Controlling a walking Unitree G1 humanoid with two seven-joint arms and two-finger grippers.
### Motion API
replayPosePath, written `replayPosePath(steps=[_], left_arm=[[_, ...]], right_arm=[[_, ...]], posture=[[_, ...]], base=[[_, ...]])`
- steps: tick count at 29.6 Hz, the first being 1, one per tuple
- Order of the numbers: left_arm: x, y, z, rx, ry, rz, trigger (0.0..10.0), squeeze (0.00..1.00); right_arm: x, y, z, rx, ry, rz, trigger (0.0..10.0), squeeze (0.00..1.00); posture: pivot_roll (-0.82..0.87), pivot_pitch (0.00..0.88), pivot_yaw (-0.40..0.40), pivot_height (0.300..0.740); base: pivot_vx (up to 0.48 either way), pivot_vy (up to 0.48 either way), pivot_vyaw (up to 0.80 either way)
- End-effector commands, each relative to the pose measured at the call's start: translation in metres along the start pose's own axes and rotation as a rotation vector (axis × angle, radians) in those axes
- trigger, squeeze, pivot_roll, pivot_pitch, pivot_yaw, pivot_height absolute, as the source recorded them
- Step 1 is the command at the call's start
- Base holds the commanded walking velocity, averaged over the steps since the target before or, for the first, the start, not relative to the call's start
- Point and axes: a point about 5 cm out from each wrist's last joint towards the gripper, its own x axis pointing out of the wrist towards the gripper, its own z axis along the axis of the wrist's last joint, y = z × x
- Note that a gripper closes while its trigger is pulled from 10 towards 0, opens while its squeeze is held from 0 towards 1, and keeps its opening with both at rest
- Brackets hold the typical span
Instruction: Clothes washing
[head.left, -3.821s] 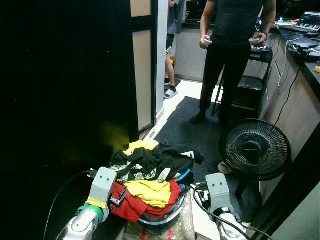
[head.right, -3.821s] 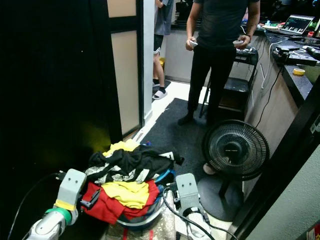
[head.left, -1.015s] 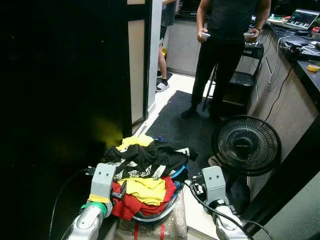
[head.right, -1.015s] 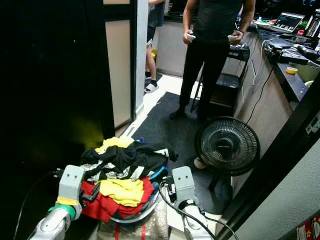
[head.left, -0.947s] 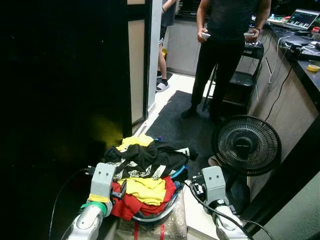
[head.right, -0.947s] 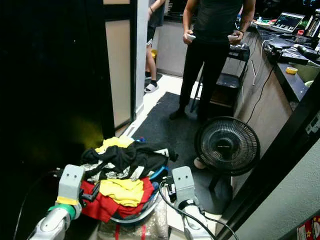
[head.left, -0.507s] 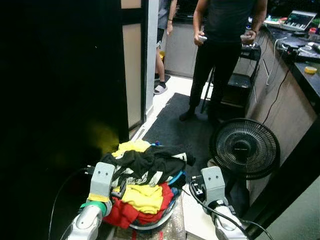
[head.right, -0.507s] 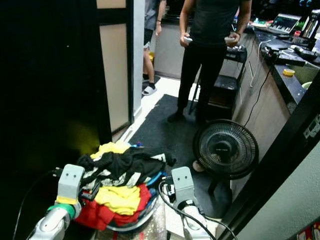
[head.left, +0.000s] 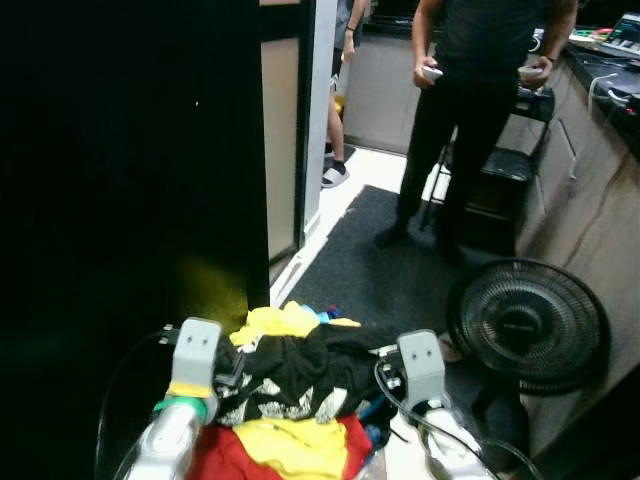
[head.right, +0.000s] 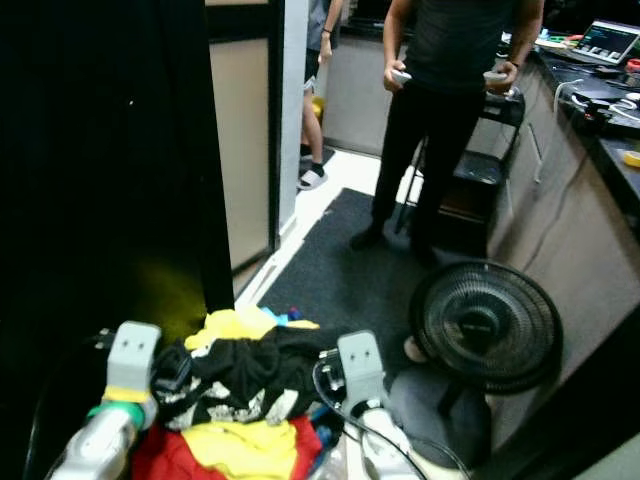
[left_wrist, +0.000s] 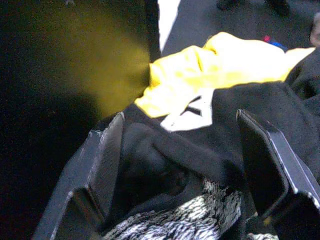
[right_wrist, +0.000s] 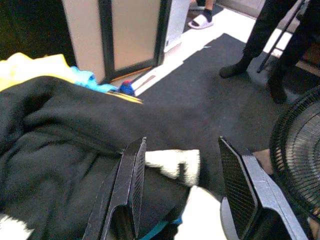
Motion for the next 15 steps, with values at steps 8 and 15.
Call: replayPosePath(steps=[8,15], left_arm=[[-0.0036,0.0028,-0.0096,0.001,0.042,0.003,10.0,0.0],[-0.0041,0.0032,-0.0104,0.018,0.045,0.0,10.0,0.0]], right_arm=[[-0.0043,0.0037,-0.0078,0.012,0.028,-0.002,10.0,0.0],[-0.0047,0.0042,-0.0077,0.011,0.026,0.0,10.0,0.0]], posture=[[-0.04,0.052,0.03,0.74],[-0.04,0.054,0.03,0.74]], base=[[0.0,0.0,0.0],[0.0,0.0,0.0]])
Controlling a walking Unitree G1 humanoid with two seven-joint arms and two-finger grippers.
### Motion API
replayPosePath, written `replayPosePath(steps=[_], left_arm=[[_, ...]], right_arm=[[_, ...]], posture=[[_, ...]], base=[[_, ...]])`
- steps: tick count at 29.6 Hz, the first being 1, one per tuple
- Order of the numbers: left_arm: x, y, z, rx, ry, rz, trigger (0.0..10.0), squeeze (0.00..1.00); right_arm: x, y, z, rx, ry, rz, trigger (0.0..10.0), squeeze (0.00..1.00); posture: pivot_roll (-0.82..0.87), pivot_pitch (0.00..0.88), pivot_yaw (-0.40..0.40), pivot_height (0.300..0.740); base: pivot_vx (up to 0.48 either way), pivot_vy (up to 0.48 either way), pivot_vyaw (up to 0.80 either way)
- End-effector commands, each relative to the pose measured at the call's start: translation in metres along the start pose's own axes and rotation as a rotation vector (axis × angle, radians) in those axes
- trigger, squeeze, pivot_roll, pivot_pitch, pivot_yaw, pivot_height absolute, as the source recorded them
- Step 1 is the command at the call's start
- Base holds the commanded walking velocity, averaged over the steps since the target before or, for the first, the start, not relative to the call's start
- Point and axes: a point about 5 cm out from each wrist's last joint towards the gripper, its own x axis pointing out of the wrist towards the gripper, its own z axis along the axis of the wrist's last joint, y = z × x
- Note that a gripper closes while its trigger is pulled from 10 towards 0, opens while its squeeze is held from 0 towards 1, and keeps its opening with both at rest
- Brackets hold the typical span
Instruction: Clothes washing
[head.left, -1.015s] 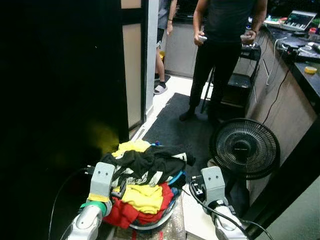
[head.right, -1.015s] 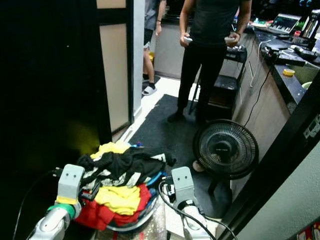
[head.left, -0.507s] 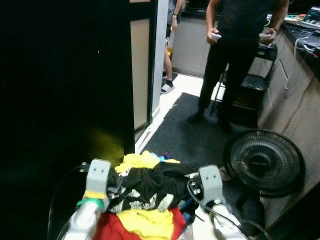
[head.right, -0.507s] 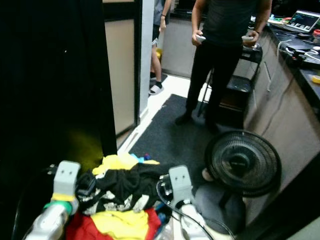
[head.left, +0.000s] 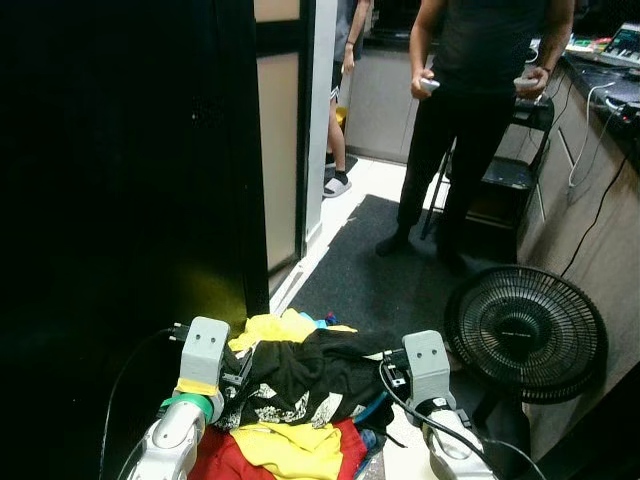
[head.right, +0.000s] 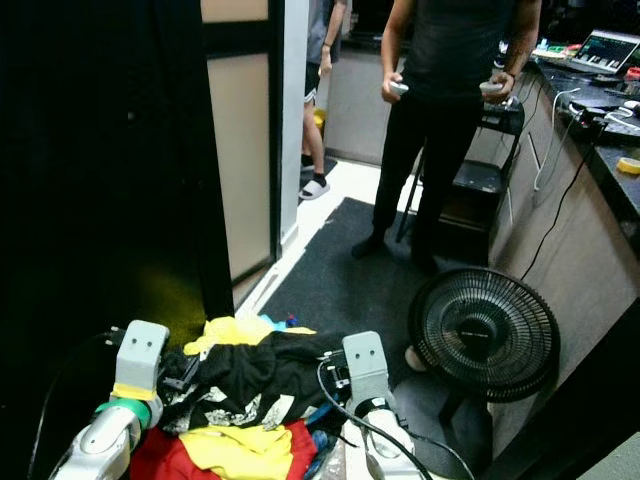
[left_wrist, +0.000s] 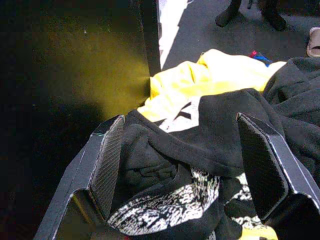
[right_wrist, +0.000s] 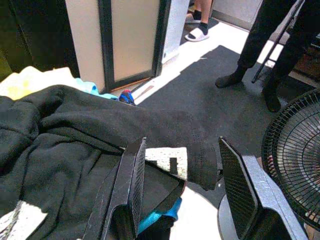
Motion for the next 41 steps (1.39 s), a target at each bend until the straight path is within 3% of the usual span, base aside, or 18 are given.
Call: replayPosePath(steps=[1,12,15,19,20,21,23,25,26,27,34,40,41], left_arm=[[-0.003,-0.001,-0.009,0.009,0.038,-0.005,10.0,0.0],[-0.005,0.011,-0.017,0.01,0.082,0.037,10.0,0.0],[-0.003,0.03,-0.024,-0.008,0.133,0.124,10.0,0.0],[-0.002,0.041,-0.026,-0.011,0.157,0.174,10.0,0.0],[-0.002,0.047,-0.025,-0.008,0.165,0.21,10.0,0.18],[-0.003,0.054,-0.024,-0.022,0.167,0.245,10.0,0.97],[-0.003,0.058,-0.024,-0.031,0.172,0.27,10.0,1.0],[-0.004,0.063,-0.023,-0.032,0.17,0.293,10.0,1.0],[-0.005,0.064,-0.023,-0.034,0.166,0.298,10.0,0.62],[-0.006,0.063,-0.023,-0.033,0.162,0.294,10.0,0.0],[-0.005,0.056,-0.033,-0.049,0.192,0.288,10.0,0.0],[0.004,0.035,-0.018,-0.007,0.152,0.067,10.0,0.0],[0.008,0.026,-0.008,0.01,0.121,0.011,10.0,0.0]], right_arm=[[-0.004,0.001,-0.006,0.003,0.022,-0.001,10.0,0.0],[0.006,0.007,0.011,-0.016,-0.036,0.029,10.0,0.0],[0.012,0.012,0.021,-0.015,-0.065,0.057,10.0,0.0],[0.014,0.015,0.024,-0.018,-0.069,0.07,10.0,0.0],[0.014,0.015,0.024,-0.018,-0.07,0.074,10.0,0.0],[0.014,0.016,0.024,-0.019,-0.069,0.08,10.0,0.0],[0.014,0.016,0.024,-0.019,-0.07,0.085,10.0,0.0],[0.014,0.016,0.024,-0.021,-0.07,0.09,10.0,0.0],[0.014,0.016,0.025,-0.023,-0.072,0.093,10.0,0.0],[0.015,0.016,0.026,-0.024,-0.074,0.093,10.0,0.0],[0.02,0.012,0.033,-0.03,-0.084,0.086,10.0,0.0],[0.023,0.008,0.037,-0.036,-0.085,0.103,10.0,0.0],[0.023,-0.004,0.036,-0.043,-0.079,0.074,10.0,0.0]], posture=[[-0.04,0.054,0.03,0.74],[-0.04,0.079,0.022,0.74],[-0.03,0.11,0.005,0.74],[-0.03,0.12,-0.002,0.74],[-0.03,0.132,-0.013,0.74],[-0.03,0.139,-0.022,0.74],[-0.03,0.141,-0.024,0.74],[-0.03,0.142,-0.026,0.74],[-0.03,0.146,-0.03,0.74],[-0.03,0.152,-0.032,0.74],[-0.05,0.165,-0.035,0.74],[-0.04,0.159,-0.022,0.74],[-0.04,0.156,-0.017,0.74]], base=[[0.0,0.0,0.0],[0.0,0.0,0.0],[0.0,0.0,0.0],[0.0,0.0,0.0],[0.0,0.0,0.0],[0.0,0.0,0.0],[0.0,0.0,0.0],[0.0,0.0,0.0],[0.0,0.0,0.0],[0.0,0.0,0.0],[0.0,0.0,0.0],[0.0,0.0,0.0],[0.0,0.0,0.0]])
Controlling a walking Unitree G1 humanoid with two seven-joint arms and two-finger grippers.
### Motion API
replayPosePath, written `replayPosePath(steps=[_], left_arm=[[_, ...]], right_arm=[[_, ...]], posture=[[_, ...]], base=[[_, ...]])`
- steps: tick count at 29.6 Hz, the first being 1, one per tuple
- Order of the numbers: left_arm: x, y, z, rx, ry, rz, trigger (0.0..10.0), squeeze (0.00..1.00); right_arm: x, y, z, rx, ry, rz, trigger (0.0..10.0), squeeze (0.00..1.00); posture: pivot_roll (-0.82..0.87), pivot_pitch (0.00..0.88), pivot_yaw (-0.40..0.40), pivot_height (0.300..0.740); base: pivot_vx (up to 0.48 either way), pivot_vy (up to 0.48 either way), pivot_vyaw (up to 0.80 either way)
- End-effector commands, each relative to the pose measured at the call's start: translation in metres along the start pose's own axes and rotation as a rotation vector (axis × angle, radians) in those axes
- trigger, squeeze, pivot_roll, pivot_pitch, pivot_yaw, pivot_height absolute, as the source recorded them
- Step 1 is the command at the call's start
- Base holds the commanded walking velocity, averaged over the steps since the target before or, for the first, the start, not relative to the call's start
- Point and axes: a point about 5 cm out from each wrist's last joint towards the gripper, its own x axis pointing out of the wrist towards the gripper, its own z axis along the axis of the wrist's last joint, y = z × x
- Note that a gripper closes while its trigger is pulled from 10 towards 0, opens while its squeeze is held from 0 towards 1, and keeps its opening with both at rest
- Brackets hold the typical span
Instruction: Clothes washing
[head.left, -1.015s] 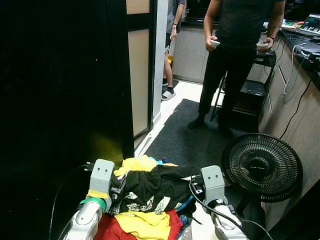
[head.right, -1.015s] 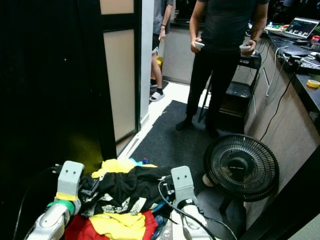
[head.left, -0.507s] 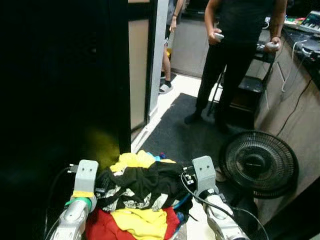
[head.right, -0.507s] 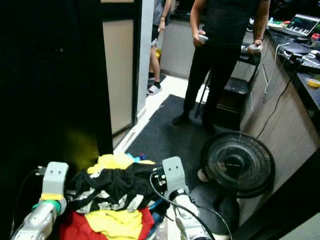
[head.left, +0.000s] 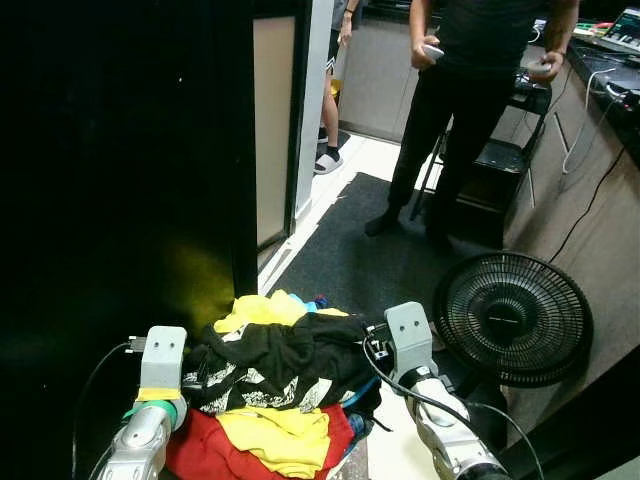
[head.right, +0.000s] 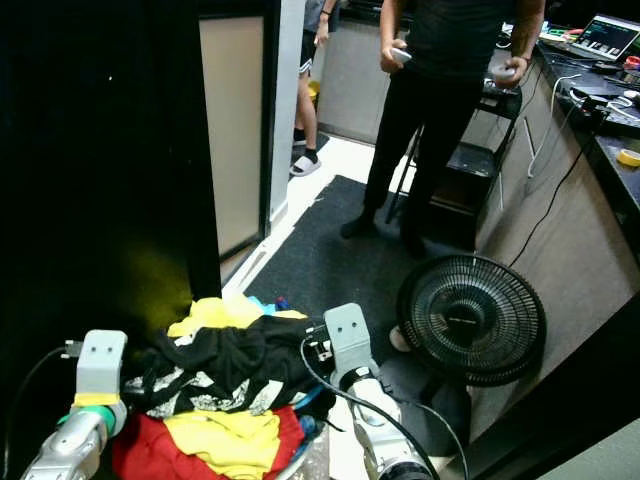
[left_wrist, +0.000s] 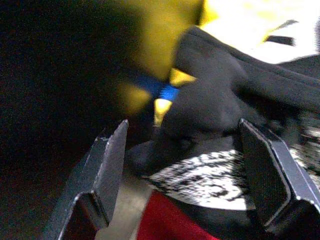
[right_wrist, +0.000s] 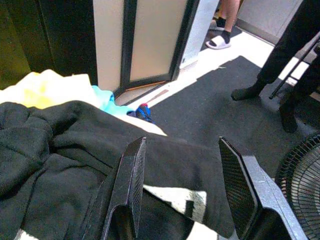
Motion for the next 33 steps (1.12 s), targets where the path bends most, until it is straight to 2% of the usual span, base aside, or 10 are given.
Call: replayPosePath(steps=[1,7,9,13,18,19,20,24,29,33], left_arm=[[0.002,-0.016,0.014,0.027,-0.036,-0.098,10.0,0.0],[0.007,-0.022,0.032,0.016,-0.079,-0.136,10.0,0.0],[0.008,-0.023,0.033,0.016,-0.083,-0.142,10.0,0.0],[0.012,-0.028,0.042,0.002,-0.098,-0.167,10.0,0.0],[0.012,-0.027,0.046,0.005,-0.102,-0.175,10.0,0.0],[0.012,-0.027,0.046,0.006,-0.102,-0.175,10.0,0.0],[0.011,-0.026,0.046,0.008,-0.101,-0.172,10.0,0.0],[0.009,-0.025,0.046,0.008,-0.101,-0.168,10.0,0.0],[0.006,-0.021,0.044,0.009,-0.1,-0.155,10.0,0.0],[0.004,-0.018,0.044,0.003,-0.102,-0.146,10.0,0.0]], right_arm=[[-0.006,-0.02,-0.01,0.023,0.052,-0.025,10.0,0.0],[-0.014,-0.027,-0.016,0.0,0.076,0.11,10.0,0.0],[-0.018,-0.022,-0.019,-0.023,0.077,0.179,10.0,0.0],[-0.032,0.005,-0.041,-0.06,0.15,0.351,10.0,0.0],[-0.033,0.017,-0.046,-0.065,0.182,0.382,10.0,0.0],[-0.031,0.017,-0.045,-0.076,0.179,0.373,10.0,0.09],[-0.027,0.015,-0.041,-0.085,0.173,0.358,10.0,1.0],[-0.024,0.009,-0.039,-0.108,0.173,0.327,10.0,1.0],[-0.019,-0.014,-0.038,-0.135,0.214,0.201,10.0,1.0],[-0.015,-0.021,-0.033,-0.154,0.21,0.179,10.0,1.0]], posture=[[-0.03,0.145,0.0,0.74],[-0.05,0.132,0.029,0.74],[-0.06,0.129,0.04,0.74],[-0.05,0.107,0.055,0.74],[-0.04,0.095,0.055,0.74],[-0.03,0.09,0.055,0.74],[-0.03,0.08,0.05,0.74],[-0.02,0.08,0.046,0.74],[0.0,0.094,0.036,0.74],[0.0,0.112,0.027,0.74]], base=[[0.0,0.0,0.0],[0.0,0.0,0.0],[0.0,0.0,0.0],[0.0,0.0,0.0],[0.0,0.0,0.0],[0.0,0.0,0.0],[0.0,0.0,0.0],[0.0,0.0,0.0],[0.0,0.0,0.0],[0.0,0.0,0.0]])
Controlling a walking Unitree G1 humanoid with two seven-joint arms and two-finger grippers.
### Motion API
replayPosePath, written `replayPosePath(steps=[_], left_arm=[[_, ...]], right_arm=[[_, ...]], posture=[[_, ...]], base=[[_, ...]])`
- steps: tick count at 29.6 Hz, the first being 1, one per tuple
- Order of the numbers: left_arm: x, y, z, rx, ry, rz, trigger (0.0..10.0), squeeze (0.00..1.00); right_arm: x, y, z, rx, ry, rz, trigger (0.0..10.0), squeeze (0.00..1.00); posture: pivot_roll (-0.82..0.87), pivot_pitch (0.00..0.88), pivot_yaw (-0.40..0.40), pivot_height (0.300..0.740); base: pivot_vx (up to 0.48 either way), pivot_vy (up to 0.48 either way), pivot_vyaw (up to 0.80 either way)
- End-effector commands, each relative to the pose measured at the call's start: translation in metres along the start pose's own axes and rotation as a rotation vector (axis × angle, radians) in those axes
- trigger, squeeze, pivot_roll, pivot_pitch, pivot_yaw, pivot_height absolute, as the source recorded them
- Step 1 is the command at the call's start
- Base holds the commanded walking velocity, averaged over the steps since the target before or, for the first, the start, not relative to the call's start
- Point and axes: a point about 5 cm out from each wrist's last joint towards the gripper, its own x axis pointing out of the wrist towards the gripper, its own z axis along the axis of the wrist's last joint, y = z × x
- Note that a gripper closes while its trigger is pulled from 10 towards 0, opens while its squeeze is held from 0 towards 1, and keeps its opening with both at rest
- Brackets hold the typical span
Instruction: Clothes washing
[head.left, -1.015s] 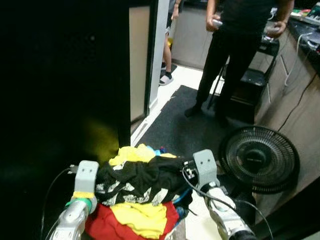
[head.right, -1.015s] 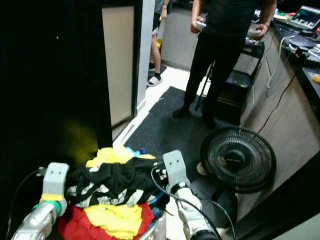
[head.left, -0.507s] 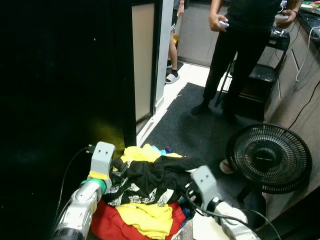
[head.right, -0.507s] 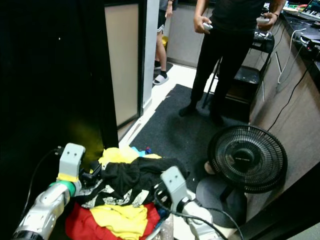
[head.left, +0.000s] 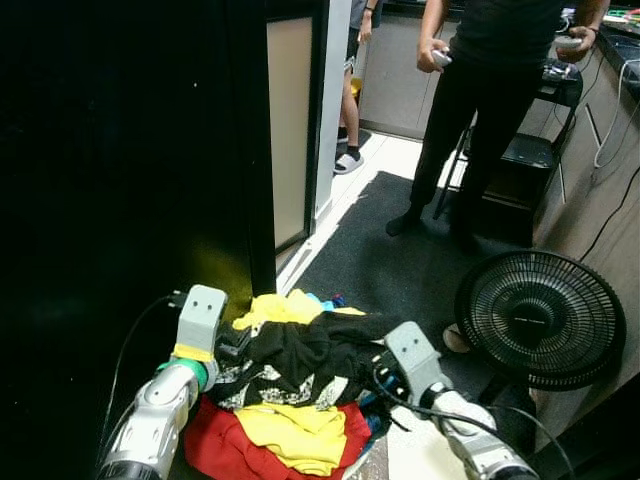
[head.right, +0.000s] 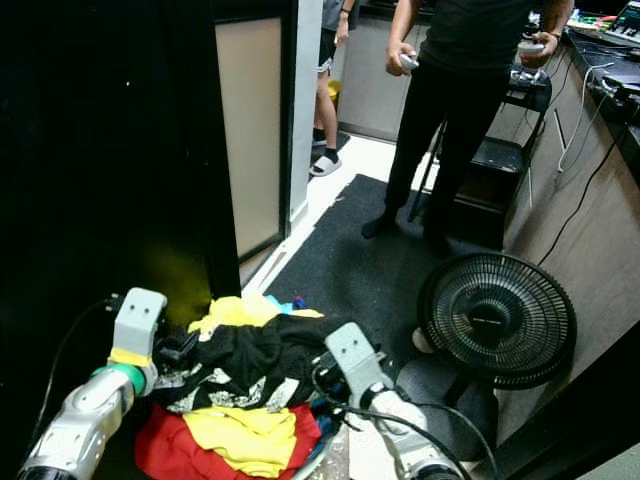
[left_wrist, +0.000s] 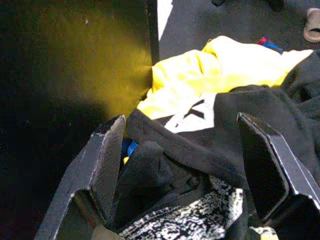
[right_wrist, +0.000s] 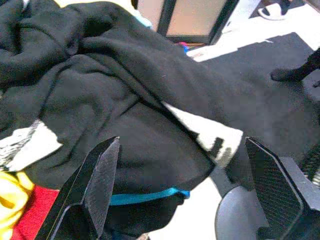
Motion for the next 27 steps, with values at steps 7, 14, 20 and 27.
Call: replayPosePath(steps=[7,14,20,27], left_arm=[[-0.012,0.016,0.001,-0.032,0.002,0.062,10.0,0.0],[-0.017,0.017,0.008,-0.038,-0.013,0.074,10.0,0.0],[-0.021,0.014,0.008,-0.051,-0.004,0.074,10.0,0.0],[-0.02,0.015,0.012,-0.05,0.002,0.072,10.0,0.0]], right_arm=[[0.005,-0.006,0.009,-0.035,-0.001,0.035,10.0,1.0],[0.006,-0.014,0.01,-0.052,0.023,0.032,10.0,0.0],[0.0,-0.021,0.003,-0.043,0.04,0.02,10.0,0.0],[-0.004,-0.017,-0.002,-0.006,0.025,0.032,10.0,0.0]], posture=[[0.02,0.178,-0.008,0.74],[0.01,0.232,-0.025,0.74],[0.0,0.283,-0.021,0.74],[-0.01,0.303,-0.003,0.74]], base=[[0.0,0.0,0.0],[0.0,0.0,0.0],[0.0,0.0,0.0],[0.0,0.0,0.0]])
